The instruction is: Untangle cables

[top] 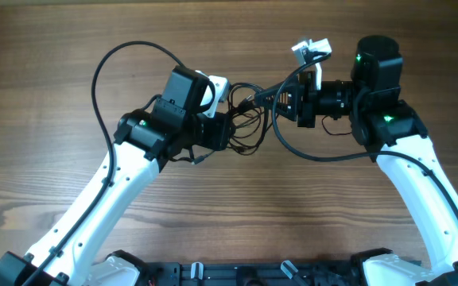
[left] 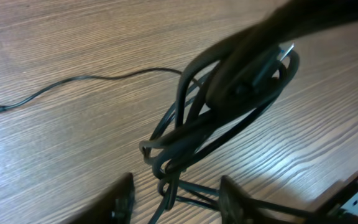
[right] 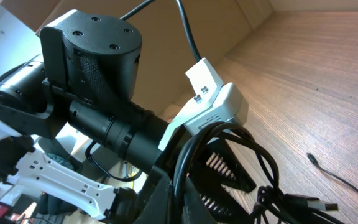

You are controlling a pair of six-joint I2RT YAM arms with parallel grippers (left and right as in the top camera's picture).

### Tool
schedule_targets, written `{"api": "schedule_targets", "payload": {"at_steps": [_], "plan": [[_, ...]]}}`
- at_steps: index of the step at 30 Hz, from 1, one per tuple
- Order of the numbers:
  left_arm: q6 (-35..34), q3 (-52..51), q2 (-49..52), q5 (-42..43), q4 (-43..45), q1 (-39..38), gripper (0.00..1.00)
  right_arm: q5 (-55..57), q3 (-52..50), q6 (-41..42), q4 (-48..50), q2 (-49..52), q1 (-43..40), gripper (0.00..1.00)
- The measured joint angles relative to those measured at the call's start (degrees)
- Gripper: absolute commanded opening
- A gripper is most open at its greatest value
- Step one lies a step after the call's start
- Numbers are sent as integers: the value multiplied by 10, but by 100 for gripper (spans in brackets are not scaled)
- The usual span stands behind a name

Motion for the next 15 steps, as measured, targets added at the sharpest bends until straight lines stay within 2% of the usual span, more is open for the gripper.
{"api": "schedule_targets", "payload": {"at_steps": [3, 8, 9, 10, 11, 13, 15], "plan": [[0, 0, 15, 0, 12, 0, 7, 0, 0, 0, -2, 0, 0, 4], [-2, 0, 42, -2, 12, 0, 6, 0, 0, 0, -3, 0, 0, 4], [-2, 0, 44, -3, 12, 0, 11, 0, 0, 0, -3, 0, 0, 4], [-2, 0, 45, -5, 12, 0, 30, 0, 0, 0, -3, 0, 0, 4], [-2, 0, 45, -9, 12, 0, 41, 0, 0, 0, -3, 0, 0, 4], [-3, 0, 45, -12, 12, 0, 50, 0, 0, 0, -3, 0, 0, 4], [-3, 0, 45, -11, 12, 0, 53, 0, 0, 0, -3, 0, 0, 4]]}}
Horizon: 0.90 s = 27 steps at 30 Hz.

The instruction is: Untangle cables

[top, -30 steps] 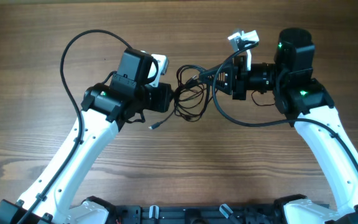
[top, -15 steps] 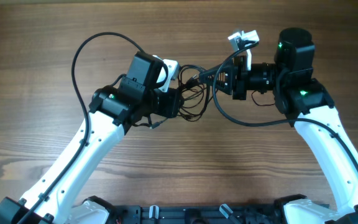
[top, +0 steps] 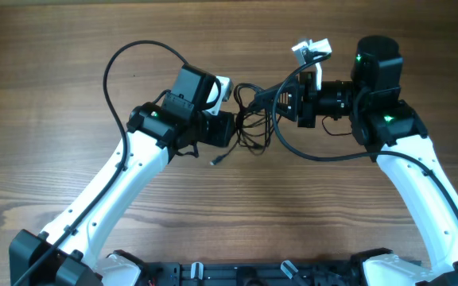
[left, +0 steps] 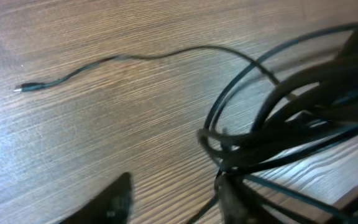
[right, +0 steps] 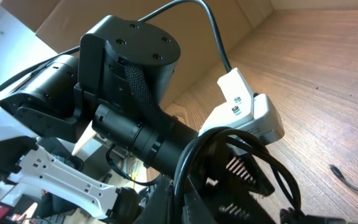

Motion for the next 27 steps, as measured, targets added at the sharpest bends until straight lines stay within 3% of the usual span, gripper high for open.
{"api": "schedule_targets", "payload": {"at_steps": [11, 13, 16, 20, 24, 27], "plan": [[1, 0, -13, 22, 47, 0, 54, 1, 0, 0, -2, 0, 0, 4], [1, 0, -18, 25, 67, 0, 47, 1, 0, 0, -4, 0, 0, 4], [10, 0, -18, 27, 81, 0, 25, 1, 0, 0, -6, 0, 0, 4], [14, 0, -18, 26, 83, 0, 19, 1, 0, 0, -7, 0, 0, 4], [14, 0, -18, 27, 80, 0, 20, 1, 0, 0, -7, 0, 0, 4], [14, 0, -18, 27, 79, 0, 38, 0, 0, 0, -7, 0, 0, 4]]}}
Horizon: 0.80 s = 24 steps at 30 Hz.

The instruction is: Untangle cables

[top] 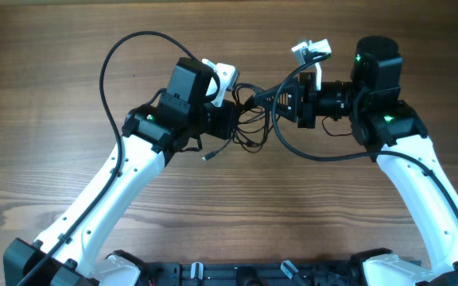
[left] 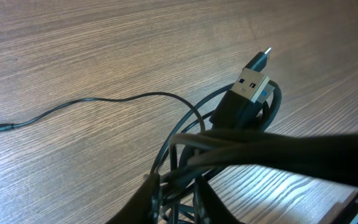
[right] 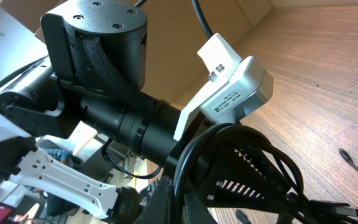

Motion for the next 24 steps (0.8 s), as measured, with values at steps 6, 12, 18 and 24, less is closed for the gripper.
{"api": "schedule_targets", "payload": {"at_steps": [6, 12, 18, 24], "plan": [[12, 0, 0, 0, 4, 0, 42, -9, 0, 2, 0, 0, 0, 4], [23, 0, 0, 0, 7, 0, 36, -17, 0, 13, 2, 0, 0, 4], [23, 0, 5, 0, 11, 0, 34, -17, 0, 15, 2, 0, 0, 4], [23, 0, 7, 0, 17, -3, 35, -17, 0, 15, 2, 0, 0, 4]]}}
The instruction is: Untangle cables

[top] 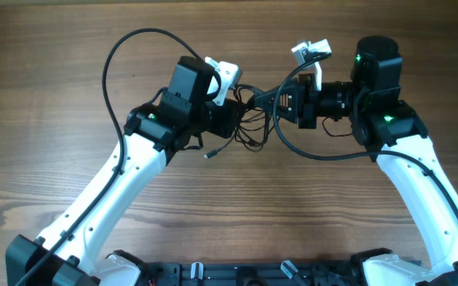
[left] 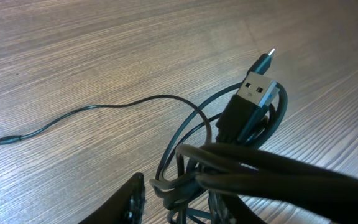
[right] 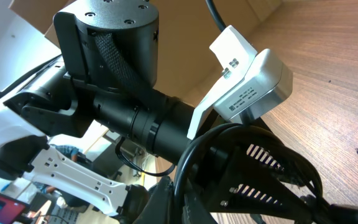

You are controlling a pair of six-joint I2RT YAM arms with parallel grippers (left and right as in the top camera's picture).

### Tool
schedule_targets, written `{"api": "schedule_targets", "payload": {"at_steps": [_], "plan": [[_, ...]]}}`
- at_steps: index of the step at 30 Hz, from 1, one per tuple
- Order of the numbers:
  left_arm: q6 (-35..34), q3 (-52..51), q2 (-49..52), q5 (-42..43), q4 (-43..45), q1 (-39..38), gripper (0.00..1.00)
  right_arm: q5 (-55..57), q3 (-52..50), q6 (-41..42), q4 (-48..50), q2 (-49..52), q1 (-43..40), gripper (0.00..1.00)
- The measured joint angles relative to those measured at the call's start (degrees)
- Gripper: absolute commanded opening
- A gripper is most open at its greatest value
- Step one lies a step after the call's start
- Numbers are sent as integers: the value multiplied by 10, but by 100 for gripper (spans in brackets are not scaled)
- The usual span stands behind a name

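Observation:
A tangle of black cables [top: 250, 119] hangs between my two grippers at mid-table. My left gripper [top: 230, 119] is at its left side. In the left wrist view the bundle's looped strands [left: 185, 180] lie between the fingers of the left gripper [left: 179, 202], which stands open with a gap beside the left finger. A black USB plug [left: 253, 93] sticks up from the bundle. A thin cable [left: 73, 118] trails away on the wood. My right gripper [top: 286, 102] is shut on a black cable loop [right: 185, 168] at the tangle's right side.
The table is brown wood [top: 54, 48]. A thin cable end [top: 207, 155] lies just below the left gripper. The arms' own black leads arc over the table at the upper left [top: 122, 56] and below the right gripper [top: 316, 156].
The left jaws, which were close together on the bundle, now stand wider apart around it. The left wrist has shifted slightly. The right gripper holds its cable loop as before.
The left gripper stood open at the tangle's left side, then open a little higher and closer. Then its jaws were drawn in on the bundle, and now they are apart again. The right gripper kept its grip on the cable loop throughout.

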Motion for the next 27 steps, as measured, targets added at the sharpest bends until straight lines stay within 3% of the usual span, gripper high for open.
{"api": "schedule_targets", "payload": {"at_steps": [8, 14, 16, 27], "plan": [[0, 0, 40, 0, 7, -20, 33, 0, 0, 2, 0, 0, 0, 4], [2, 0, 42, 0, 7, -20, 15, 0, 0, 2, 0, 0, 0, 4], [2, 0, 42, 0, 6, -20, 4, -1, 0, 2, 0, 0, 0, 4], [-42, 0, 42, 0, -8, 15, 4, 20, 0, 2, 8, 0, 0, 4]]}}
